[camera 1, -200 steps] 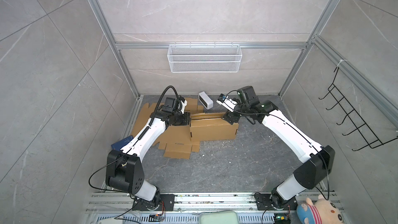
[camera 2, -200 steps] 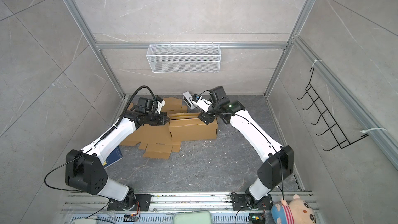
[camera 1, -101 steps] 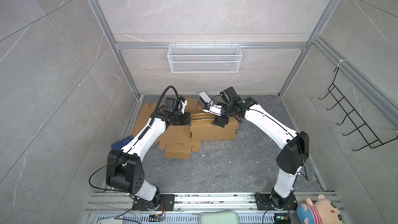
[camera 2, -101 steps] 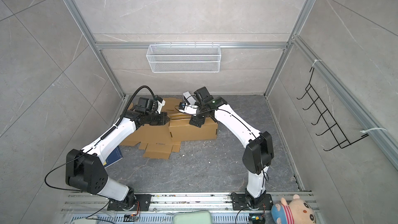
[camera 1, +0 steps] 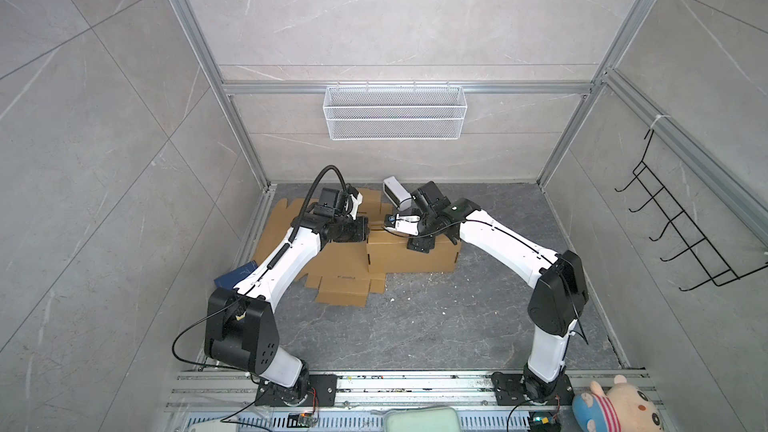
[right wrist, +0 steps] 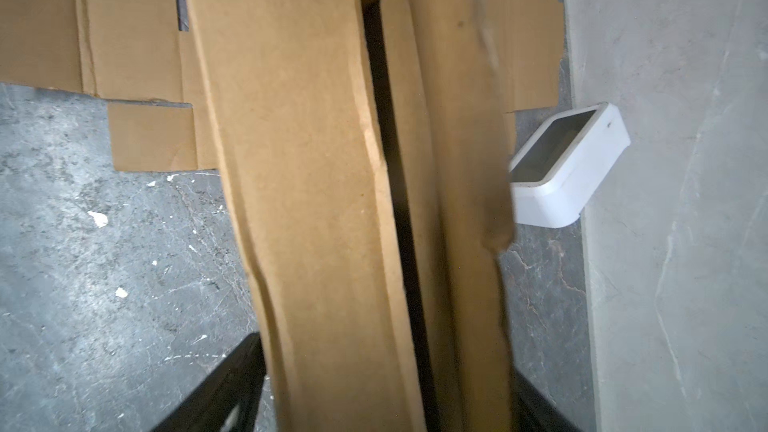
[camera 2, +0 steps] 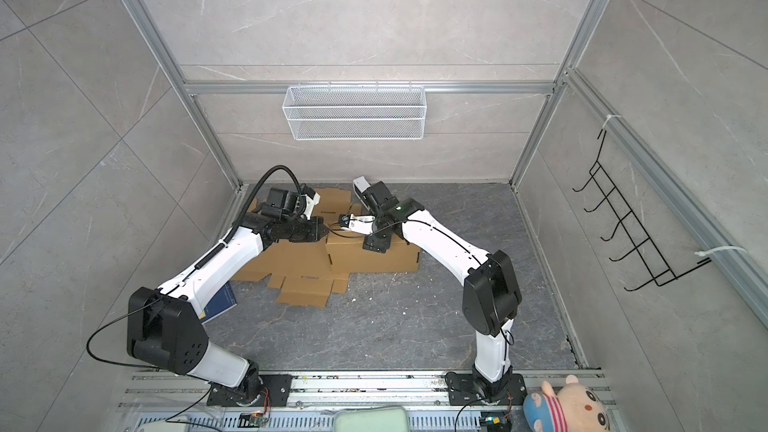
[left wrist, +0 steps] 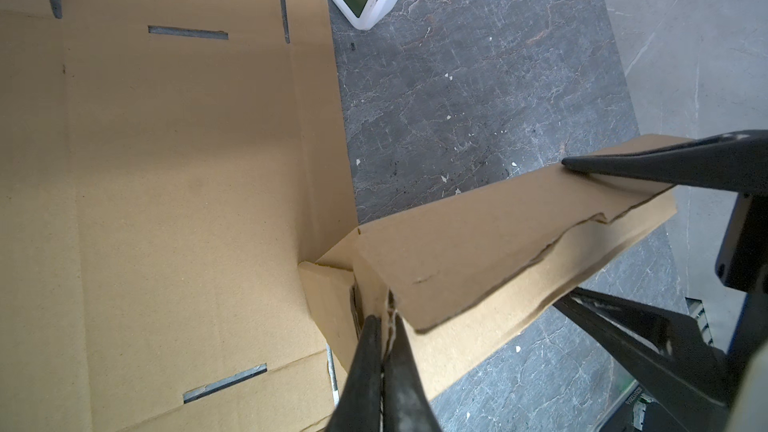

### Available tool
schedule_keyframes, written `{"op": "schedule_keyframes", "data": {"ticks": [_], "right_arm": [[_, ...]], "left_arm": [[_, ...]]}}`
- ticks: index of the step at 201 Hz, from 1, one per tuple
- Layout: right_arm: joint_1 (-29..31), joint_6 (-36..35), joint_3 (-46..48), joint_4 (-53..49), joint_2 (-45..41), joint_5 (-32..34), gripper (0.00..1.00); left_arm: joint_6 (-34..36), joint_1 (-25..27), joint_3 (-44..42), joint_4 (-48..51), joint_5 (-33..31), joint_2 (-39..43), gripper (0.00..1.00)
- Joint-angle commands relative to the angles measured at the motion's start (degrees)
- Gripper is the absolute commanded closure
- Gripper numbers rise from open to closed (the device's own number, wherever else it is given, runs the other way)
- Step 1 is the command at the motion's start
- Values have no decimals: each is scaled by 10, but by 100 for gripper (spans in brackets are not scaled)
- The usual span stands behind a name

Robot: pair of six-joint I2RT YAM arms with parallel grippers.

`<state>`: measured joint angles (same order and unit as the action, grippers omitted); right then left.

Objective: Fold the paper box

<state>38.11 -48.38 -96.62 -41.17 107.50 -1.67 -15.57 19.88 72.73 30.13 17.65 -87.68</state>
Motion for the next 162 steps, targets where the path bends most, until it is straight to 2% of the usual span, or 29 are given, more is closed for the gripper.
{"op": "schedule_keyframes", "data": {"ticks": [1,49,72,107,138,162], "right_arm": [[8,-1,37,32,-23,34,28],[14,1,95,89,-51,62,43],[15,6,112,100,-57,67,47],[16,8,134,113,-66,69,48],[16,12,142,113,-69,68,48],[16,12,147,115,-71,69,48]], "left_arm": [[4,14,-16,75,22,-18,95],[-3,14,-23,61,51,-9,92],[-8,13,-26,51,71,2,86],[-11,1,-22,51,108,27,71],[-15,-28,-18,43,156,54,55],[-41,-61,-19,16,197,66,48]]}}
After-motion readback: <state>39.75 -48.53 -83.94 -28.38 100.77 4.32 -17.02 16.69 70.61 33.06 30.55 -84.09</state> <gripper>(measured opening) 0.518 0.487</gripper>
